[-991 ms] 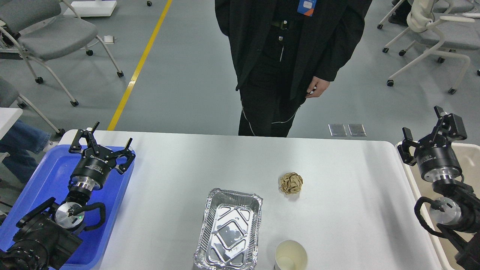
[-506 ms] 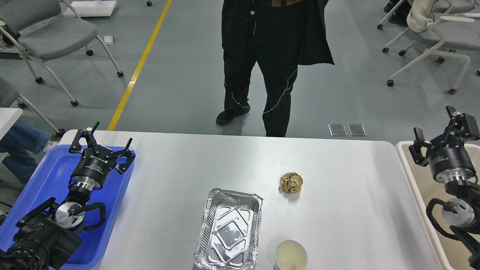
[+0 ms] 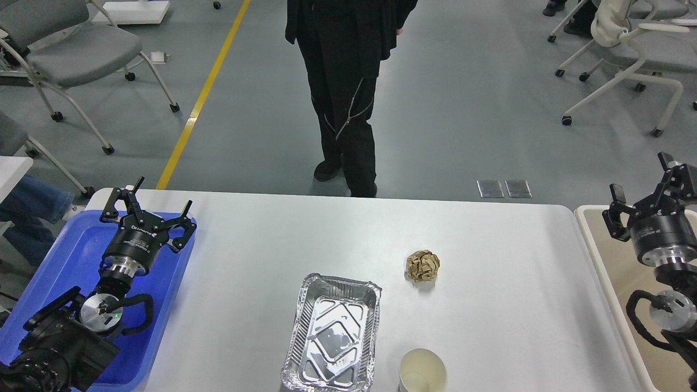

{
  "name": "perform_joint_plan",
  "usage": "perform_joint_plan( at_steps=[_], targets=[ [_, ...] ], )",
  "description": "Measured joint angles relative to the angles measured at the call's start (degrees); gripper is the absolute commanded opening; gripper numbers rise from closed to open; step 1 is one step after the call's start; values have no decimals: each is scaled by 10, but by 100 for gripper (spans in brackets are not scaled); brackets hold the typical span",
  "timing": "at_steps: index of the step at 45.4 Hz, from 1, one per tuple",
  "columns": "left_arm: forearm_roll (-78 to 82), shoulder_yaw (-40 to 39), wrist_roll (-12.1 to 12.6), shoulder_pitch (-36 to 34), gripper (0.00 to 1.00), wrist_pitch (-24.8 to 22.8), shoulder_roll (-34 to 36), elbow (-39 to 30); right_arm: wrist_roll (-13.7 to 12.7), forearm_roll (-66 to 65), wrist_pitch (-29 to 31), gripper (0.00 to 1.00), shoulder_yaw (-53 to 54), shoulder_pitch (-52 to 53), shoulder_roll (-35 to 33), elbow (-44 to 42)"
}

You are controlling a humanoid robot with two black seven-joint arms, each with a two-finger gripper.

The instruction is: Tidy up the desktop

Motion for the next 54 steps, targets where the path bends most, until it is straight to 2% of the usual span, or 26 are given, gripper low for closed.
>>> perform_joint_plan(
  at_steps=[13,21,30,39,45,49,50,54],
  targets=[
    [0,0,0,0,100,0,0,0,1,2,-4,100,-6,-10,-13,5],
    [0,0,0,0,100,0,0,0,-1,3,-4,100,-42,-10,-61,33],
    [0,0,0,0,100,0,0,0,-3,-9,-3,100,-157,31,-151,66],
    [0,0,0,0,100,0,0,0,-7,-78,-1,100,-328,131,-241,104],
    [0,0,0,0,100,0,0,0,-28,-149,2,100,-420,209,-299,151],
    [0,0,0,0,100,0,0,0,-57,-207,7,100,-465,257,-328,183],
    [0,0,0,0,100,0,0,0,-71,-234,12,100,-481,275,-338,197],
    [0,0,0,0,100,0,0,0,-92,-291,25,100,-504,302,-351,224]
  ],
)
